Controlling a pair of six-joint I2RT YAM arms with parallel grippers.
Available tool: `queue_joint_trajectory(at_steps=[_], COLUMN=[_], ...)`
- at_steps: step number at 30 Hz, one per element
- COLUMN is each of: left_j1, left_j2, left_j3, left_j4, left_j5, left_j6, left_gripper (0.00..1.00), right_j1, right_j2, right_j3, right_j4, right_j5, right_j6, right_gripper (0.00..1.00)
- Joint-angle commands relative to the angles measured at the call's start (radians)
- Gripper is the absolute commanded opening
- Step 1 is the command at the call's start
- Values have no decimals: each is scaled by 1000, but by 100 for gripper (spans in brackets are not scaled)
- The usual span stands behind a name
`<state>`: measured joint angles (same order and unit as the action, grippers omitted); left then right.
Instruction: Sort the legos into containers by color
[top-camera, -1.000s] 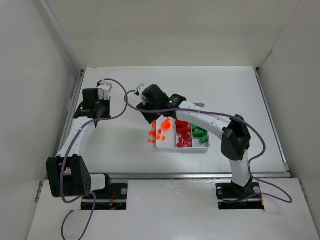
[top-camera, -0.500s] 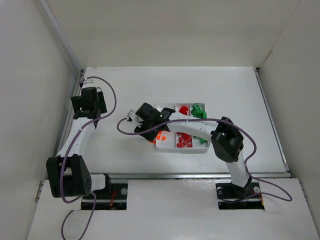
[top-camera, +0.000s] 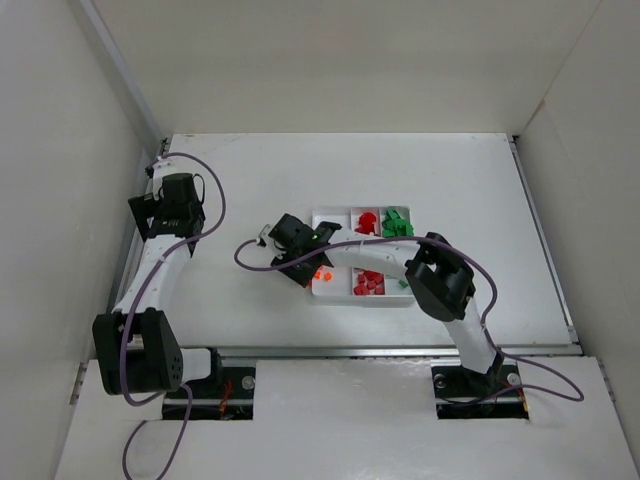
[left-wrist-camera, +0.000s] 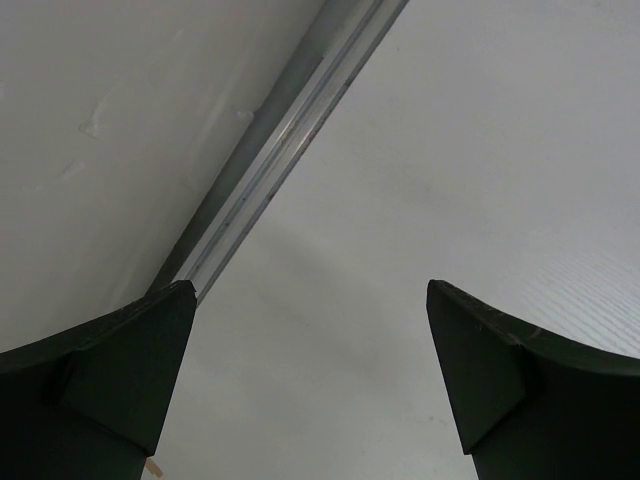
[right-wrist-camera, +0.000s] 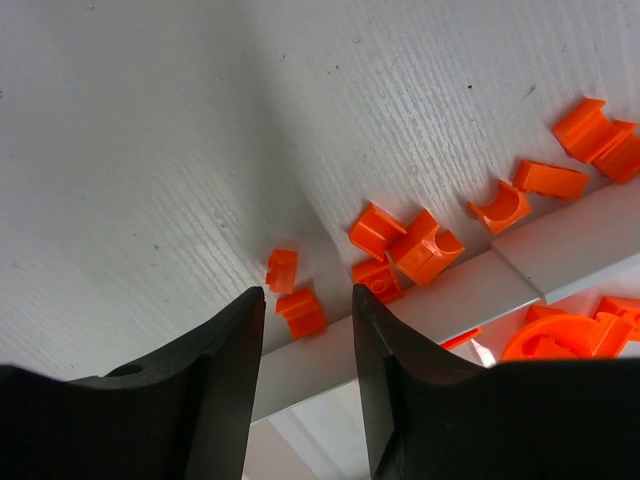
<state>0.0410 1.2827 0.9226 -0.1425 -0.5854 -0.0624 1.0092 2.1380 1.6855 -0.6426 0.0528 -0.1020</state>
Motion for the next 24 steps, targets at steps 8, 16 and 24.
queue_joint_trajectory(at_steps=[8,16,24], left_j1=[3,3,3], left_j2=[3,3,3], left_j3=[-11,-11,-21], left_j4=[41,41,50], left_j5=[-24,-14,-5], left_j6=[-17,-17,-8], left_gripper=[100,100,100], right_j1=[28,28,28], right_j2=[45,54,-16], right_j3=[31,31,52], right_j4=[35,35,64], right_j5=[25,25,18], right_j6=[42,51,91], right_gripper=[45,27,0])
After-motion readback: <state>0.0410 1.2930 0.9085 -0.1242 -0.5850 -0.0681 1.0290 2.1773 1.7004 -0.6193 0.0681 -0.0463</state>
